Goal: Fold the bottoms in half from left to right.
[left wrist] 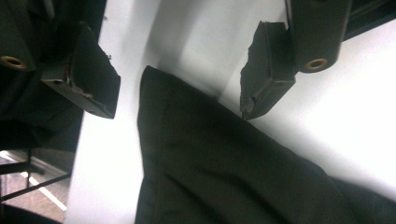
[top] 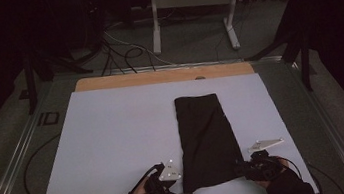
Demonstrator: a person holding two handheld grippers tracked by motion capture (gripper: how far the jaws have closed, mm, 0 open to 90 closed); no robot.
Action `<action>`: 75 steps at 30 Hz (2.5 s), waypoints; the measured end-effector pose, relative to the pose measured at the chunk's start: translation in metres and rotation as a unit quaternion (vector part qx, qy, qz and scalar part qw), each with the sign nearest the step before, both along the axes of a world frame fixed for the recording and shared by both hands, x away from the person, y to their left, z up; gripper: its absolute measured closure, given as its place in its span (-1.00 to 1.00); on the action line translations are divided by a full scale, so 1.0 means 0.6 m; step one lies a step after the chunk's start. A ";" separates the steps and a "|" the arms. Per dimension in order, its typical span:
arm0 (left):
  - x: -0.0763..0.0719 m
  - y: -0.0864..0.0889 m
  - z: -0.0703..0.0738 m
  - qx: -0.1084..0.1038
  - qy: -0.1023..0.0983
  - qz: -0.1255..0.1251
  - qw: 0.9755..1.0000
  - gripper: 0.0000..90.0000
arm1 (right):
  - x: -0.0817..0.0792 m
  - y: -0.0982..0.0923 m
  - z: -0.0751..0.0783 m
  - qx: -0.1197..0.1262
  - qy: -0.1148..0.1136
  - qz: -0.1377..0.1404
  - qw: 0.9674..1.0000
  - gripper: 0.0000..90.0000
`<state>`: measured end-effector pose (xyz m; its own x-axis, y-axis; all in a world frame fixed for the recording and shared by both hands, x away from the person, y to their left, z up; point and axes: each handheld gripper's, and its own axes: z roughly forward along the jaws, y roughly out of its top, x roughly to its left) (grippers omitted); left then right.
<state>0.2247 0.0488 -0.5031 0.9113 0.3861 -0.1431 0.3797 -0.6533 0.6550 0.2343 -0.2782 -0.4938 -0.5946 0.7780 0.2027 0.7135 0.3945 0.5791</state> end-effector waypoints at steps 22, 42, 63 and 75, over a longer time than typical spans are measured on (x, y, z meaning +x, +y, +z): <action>-0.015 -0.040 0.009 0.050 -0.070 -0.018 0.996 0.85 | -0.023 -0.033 0.049 0.038 -0.043 -0.052 0.997 0.95; -0.016 -0.047 -0.004 0.067 -0.041 -0.036 0.996 0.86 | -0.028 -0.028 -0.001 -0.046 0.014 -0.053 0.997 0.95; -0.021 -0.043 0.014 0.031 -0.005 -0.058 0.998 0.10 | -0.029 -0.026 0.008 -0.082 -0.028 -0.072 0.994 0.17; -0.022 -0.040 0.039 -0.001 -0.015 -0.048 0.999 -0.85 | -0.028 -0.014 0.038 -0.035 -0.083 -0.052 0.995 -0.71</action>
